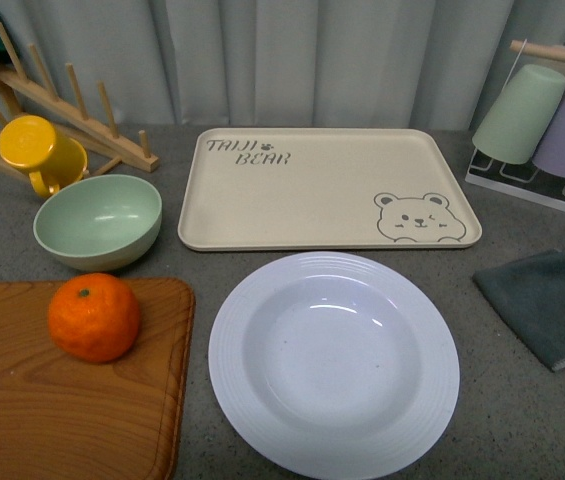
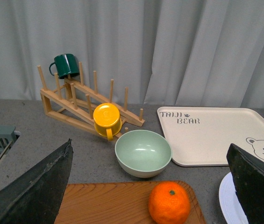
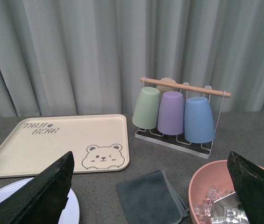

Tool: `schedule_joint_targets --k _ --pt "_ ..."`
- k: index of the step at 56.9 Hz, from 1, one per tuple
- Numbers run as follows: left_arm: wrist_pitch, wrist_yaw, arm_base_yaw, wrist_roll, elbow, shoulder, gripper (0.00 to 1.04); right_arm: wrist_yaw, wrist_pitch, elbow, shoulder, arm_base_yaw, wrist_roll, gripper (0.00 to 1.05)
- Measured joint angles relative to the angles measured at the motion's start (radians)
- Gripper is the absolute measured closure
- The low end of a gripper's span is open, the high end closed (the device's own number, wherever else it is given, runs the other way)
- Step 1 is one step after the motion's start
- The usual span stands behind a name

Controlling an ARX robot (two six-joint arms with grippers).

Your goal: Place orange and plate with both arms

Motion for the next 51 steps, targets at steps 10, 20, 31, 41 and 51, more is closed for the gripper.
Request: schedule_joint_targets --k 10,20,31,41,51 --pt "0.0 0.0 0.0 0.0 0.0 0.0 0.06 0.0 0.0 0.0 0.0 0.0 0.0 0.09" --pt "0.0 0.0 0.0 0.0 0.0 0.0 0.06 0.0 0.0 0.0 0.0 0.0 0.0 0.09" --pt "0.0 0.0 0.0 0.0 0.0 0.0 0.06 0.0 0.0 0.0 0.0 0.0 0.0 0.09" --pt "0.0 0.0 0.0 0.0 0.0 0.0 0.06 0.0 0.0 0.0 0.0 0.0 0.0 0.09" --pt "0.0 0.0 0.0 0.0 0.0 0.0 0.06 0.0 0.0 0.0 0.0 0.0 0.0 0.09"
